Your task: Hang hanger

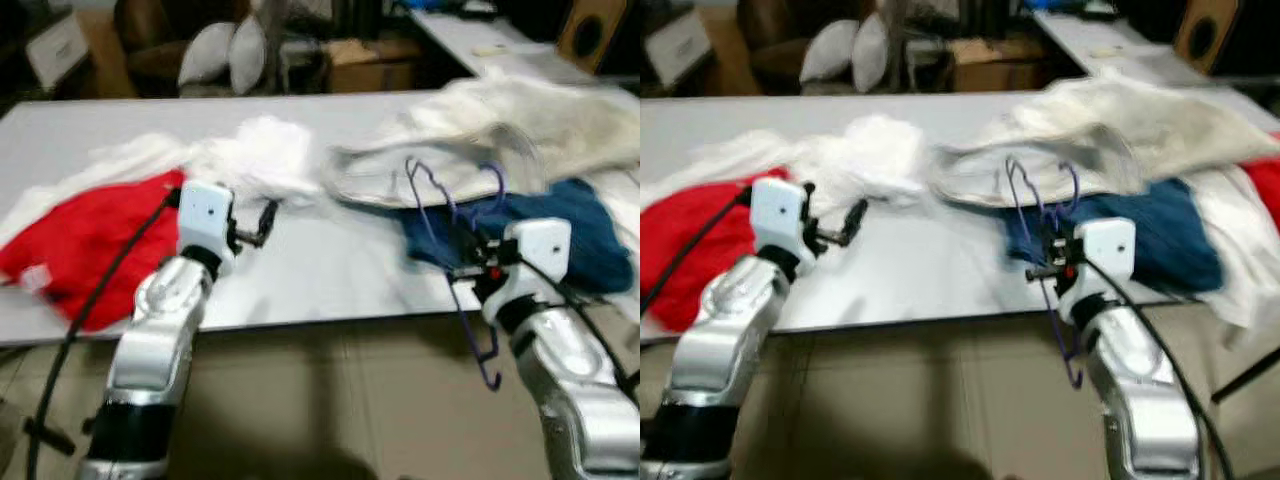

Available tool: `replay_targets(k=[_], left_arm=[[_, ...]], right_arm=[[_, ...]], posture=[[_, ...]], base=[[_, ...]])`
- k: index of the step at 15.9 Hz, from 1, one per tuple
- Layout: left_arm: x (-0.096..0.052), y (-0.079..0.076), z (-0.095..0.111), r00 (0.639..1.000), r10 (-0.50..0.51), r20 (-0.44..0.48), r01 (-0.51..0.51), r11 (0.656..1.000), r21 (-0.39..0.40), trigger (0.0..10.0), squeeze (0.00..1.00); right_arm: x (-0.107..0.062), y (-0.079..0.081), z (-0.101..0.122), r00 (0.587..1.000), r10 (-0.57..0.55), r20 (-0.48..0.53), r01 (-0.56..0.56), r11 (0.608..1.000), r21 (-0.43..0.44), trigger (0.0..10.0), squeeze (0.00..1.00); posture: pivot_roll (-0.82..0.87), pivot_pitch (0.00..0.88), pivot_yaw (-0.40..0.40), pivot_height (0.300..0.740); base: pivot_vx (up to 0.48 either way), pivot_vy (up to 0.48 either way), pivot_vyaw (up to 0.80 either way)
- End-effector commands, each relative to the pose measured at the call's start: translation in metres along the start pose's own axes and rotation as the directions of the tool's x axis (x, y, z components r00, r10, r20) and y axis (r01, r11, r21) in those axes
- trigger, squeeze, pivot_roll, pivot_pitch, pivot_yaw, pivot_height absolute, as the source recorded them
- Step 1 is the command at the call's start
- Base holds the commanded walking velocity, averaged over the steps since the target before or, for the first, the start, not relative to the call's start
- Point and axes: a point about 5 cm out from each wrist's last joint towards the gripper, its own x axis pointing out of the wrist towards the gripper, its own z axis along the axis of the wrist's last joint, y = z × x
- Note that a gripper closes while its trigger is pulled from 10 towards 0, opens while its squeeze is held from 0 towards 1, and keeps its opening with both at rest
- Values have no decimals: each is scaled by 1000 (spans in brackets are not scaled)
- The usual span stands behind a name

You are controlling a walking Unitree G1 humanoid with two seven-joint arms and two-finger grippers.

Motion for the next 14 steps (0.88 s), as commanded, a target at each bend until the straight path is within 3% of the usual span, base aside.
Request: replay_targets(k=[1, 4, 6, 9, 11, 14], left_arm=[[1, 3, 3, 1000, 20, 7, -20, 1000, -1, 10000, 0], [-2, 2, 2, 1000, 18, 3, -18, 1000, 3, 10000, 0], [-2, 1, 2, 1000, 15, 2, -15, 1000, 7, 10000, 0], [-1, -1, 6, 1000, -12, 17, 11, 998, 67, 10000, 0], [1, -4, 1, 1000, -7, 3, 7, 1000, 15, 10000, 0], [0, -12, -5, 998, -56, -16, 56, 998, -27, 10000, 0]], right_arm=[[2, -1, 4, 1000, -14, 23, 15, 999, -35, 10000, 0], [5, -6, 6, 994, -79, 78, 84, 994, -67, 10000, 0], [2, -4, 2, 999, -23, 46, 24, 1000, -17, 10000, 0], [2, -5, -1, 999, -27, 45, 28, 1000, -6, 10000, 0], [2, -4, -1, 999, -22, 45, 23, 1000, -8, 10000, 0], [3, -8, -1, 999, -18, 40, 18, 1000, -15, 10000, 0]], posture=[[-89, 0, 7, 740], [-78, 0, -4, 740], [-73, 0, -6, 740], [-76, 0, -7, 740], [-79, 0, -8, 740], [-76, 0, -17, 740]], base=[[0, 480, 0], [0, 480, 0], [0, 478, 0], [0, -320, 0], [0, -480, 0], [0, 0, 0]])
